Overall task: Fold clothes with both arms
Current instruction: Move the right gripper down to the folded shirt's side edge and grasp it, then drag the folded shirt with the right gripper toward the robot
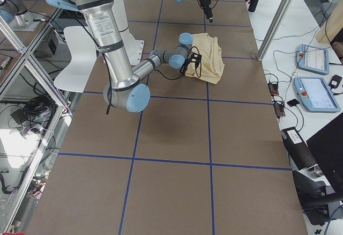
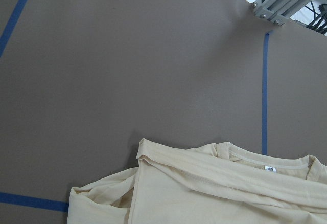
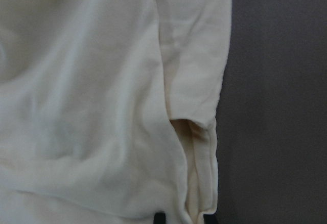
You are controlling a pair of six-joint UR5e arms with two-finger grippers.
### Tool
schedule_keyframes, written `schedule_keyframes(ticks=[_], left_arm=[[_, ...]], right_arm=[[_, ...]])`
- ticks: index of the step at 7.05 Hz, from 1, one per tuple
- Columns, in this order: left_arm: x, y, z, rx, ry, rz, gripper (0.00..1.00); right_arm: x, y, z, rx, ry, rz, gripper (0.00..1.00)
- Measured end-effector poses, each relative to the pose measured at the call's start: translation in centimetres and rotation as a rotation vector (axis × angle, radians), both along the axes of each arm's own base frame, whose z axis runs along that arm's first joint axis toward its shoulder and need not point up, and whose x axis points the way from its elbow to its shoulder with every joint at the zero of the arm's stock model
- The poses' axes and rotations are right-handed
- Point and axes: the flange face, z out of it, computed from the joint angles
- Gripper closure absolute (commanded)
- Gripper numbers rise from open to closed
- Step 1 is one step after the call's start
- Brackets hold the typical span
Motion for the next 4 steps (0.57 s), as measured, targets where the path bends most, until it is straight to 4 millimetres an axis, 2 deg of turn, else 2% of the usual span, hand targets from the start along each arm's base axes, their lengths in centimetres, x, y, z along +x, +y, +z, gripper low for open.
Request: schedule_keyframes(ticks=[4], left_arm=[[0.1, 0.1, -0.1, 0.0, 0.0, 0.002, 0.0]], right_arm=[[1.4, 0.4, 0.1, 0.002, -0.011, 0.0, 1.0]])
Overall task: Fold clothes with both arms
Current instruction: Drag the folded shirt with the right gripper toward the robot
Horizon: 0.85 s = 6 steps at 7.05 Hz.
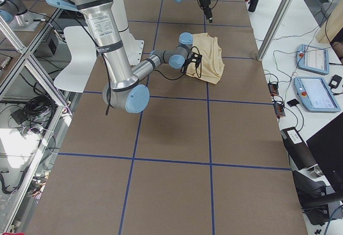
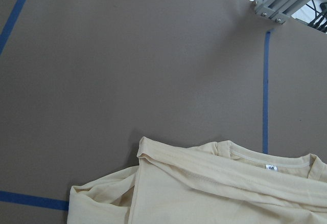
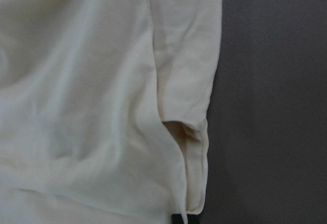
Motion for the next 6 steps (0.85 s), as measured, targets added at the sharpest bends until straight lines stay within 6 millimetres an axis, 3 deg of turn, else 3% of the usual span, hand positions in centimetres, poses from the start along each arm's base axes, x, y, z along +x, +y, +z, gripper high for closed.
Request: schedule_keyframes(ticks=[2, 4, 6], left_arm=[[-0.2, 0.1, -0.4, -0.001, 0.002, -0.002, 0.0], [-0.2, 0.2, -0.4, -0.007, -0.003, -0.003, 0.0], [-0.1, 0.1, 0.0, -0.015, -0.011, -0.003, 0.0]], right_arm=[[3.6, 3.1, 0.1, 0.014, -0.027, -0.013, 1.0], [7.5, 8.8, 0.8, 0.014, -0.043, -0.057, 1.0], [8.9, 13.6, 1.9, -0.066, -0.048, -0.138, 1.0]])
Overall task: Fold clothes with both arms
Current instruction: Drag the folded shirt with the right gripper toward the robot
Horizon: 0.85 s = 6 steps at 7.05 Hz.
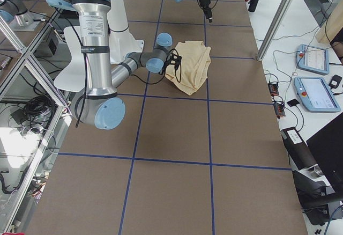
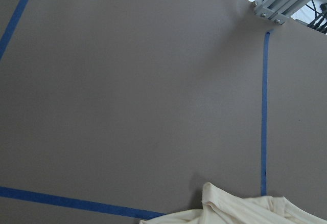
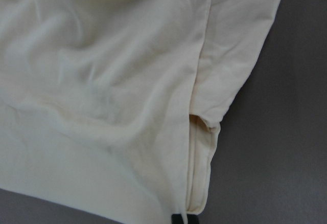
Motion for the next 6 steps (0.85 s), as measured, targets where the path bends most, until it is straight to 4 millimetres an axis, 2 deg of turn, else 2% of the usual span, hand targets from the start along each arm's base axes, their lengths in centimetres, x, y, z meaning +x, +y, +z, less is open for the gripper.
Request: schedule_keyframes(ticks=[2, 3, 4, 5, 6], left_arm=[[0.1, -0.1, 0.3, -0.004, -0.006, 0.001, 0.0], [0.1, -0.1, 0.6, -0.005, -0.009, 0.002, 0.0], [0.1, -0.1, 0.8, -0.007, -0.011, 0.002, 0.0], [0.2, 0.1, 0.9, -0.007, -0.012, 0.006, 0.0], [0.8, 0.8, 0.7, -0.005, -0.005, 0.021, 0.0]], right_arm=[[-0.3, 4.3, 0.9, -0.153, 0.006, -0.11, 1.0], [-0.4, 6.0, 0.9, -0.22, 0.01, -0.153, 0.79], [-0.5, 7.3, 0.7, -0.268, 0.014, -0.179, 0.01], [-0.7, 8.0, 0.6, -0.29, 0.017, -0.19, 0.0], [-0.6, 7.7, 0.4, -0.292, 0.013, -0.181, 0.0]])
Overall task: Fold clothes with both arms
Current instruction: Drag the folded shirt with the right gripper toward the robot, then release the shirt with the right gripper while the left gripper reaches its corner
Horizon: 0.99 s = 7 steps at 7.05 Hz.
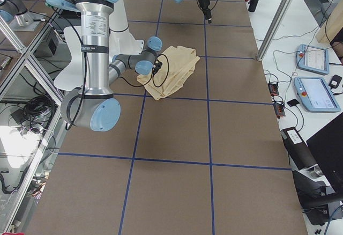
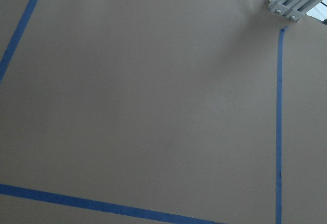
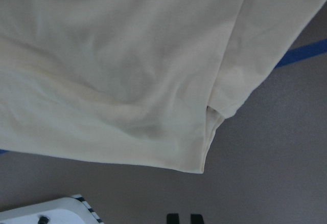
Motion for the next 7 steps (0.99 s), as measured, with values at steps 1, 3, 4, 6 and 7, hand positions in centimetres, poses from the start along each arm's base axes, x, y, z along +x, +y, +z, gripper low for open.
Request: schedule_keyframes(ticks=[1, 3, 4, 6, 7], left_arm=[[1.3, 1.7, -0.9, -0.005, 0.024, 0.034, 0.0], [5.4, 7.8, -3.5, -0.11, 0.123, 0.091, 0.0], [7.8, 11.5, -4.4, -0.193, 0.166, 0.1, 0.0], [12.9, 18.7, -4.1, -0.309, 0.174, 0.079, 0.0], [14.4, 20.6, -3.6, -0.354, 0.13, 0.067, 0.0]], right_arm=[[0.7, -1.8, -0.3, 0.022, -0.013, 0.039, 0.0], [4.1, -8.5, -2.0, 0.16, -0.074, 0.163, 0.0], [5.9, -11.6, -3.0, 0.236, -0.088, 0.238, 0.0], [7.5, -15.6, -5.4, 0.386, -0.092, 0.359, 0.0], [7.4, -16.6, -6.2, 0.445, -0.095, 0.376, 0.0]])
